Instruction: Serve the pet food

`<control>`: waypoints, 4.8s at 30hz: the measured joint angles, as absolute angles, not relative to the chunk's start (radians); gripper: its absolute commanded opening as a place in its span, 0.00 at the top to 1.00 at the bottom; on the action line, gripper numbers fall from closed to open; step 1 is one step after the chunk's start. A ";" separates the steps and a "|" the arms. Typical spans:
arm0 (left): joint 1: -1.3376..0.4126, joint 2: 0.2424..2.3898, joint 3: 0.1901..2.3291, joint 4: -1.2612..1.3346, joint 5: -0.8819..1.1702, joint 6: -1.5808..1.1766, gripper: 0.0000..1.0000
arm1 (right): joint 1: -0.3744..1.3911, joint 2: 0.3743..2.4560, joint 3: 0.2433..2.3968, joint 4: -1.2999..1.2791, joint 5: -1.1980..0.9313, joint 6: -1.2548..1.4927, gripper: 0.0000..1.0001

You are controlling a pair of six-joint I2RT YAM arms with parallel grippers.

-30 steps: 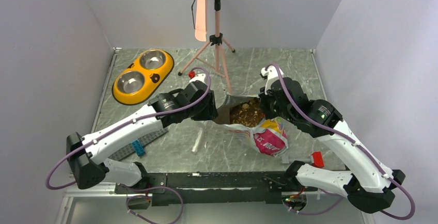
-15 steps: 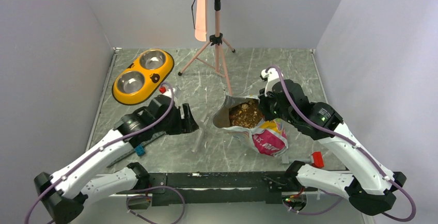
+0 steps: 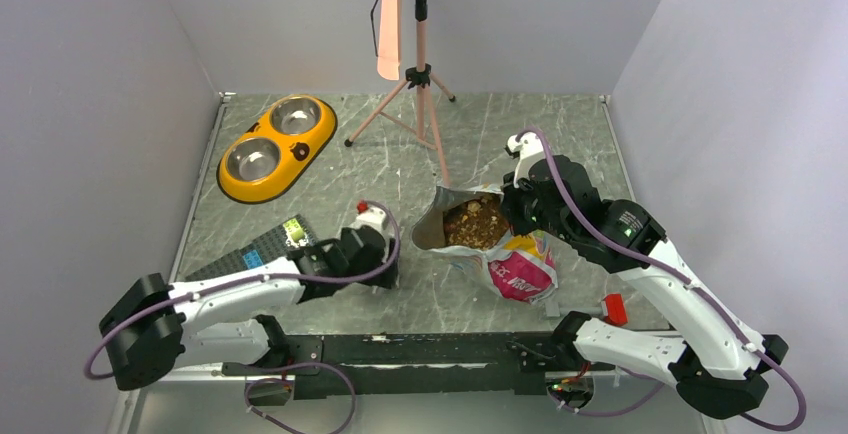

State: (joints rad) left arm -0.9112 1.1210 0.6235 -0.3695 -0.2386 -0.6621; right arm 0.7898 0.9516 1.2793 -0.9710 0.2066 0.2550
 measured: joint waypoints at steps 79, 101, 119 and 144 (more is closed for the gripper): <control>-0.830 1.519 1.482 -0.992 0.404 -0.958 1.00 | 0.867 1.017 1.310 -0.987 0.196 0.083 1.00; -0.839 1.432 1.184 -0.725 0.435 -0.930 1.00 | 0.892 0.962 1.248 -0.929 0.155 0.163 1.00; -0.841 1.663 1.042 -0.070 0.672 -1.015 1.00 | 0.891 0.857 1.103 -0.848 0.146 0.183 1.00; -0.806 1.217 0.838 0.039 0.734 -1.008 1.00 | 0.892 0.785 1.107 -0.868 0.327 0.201 1.00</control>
State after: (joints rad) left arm -0.8062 1.2167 0.8383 0.0391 0.7338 -1.0077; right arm 0.8917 0.7845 1.1069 -0.8680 0.3275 0.2008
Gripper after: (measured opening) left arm 0.291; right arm 0.009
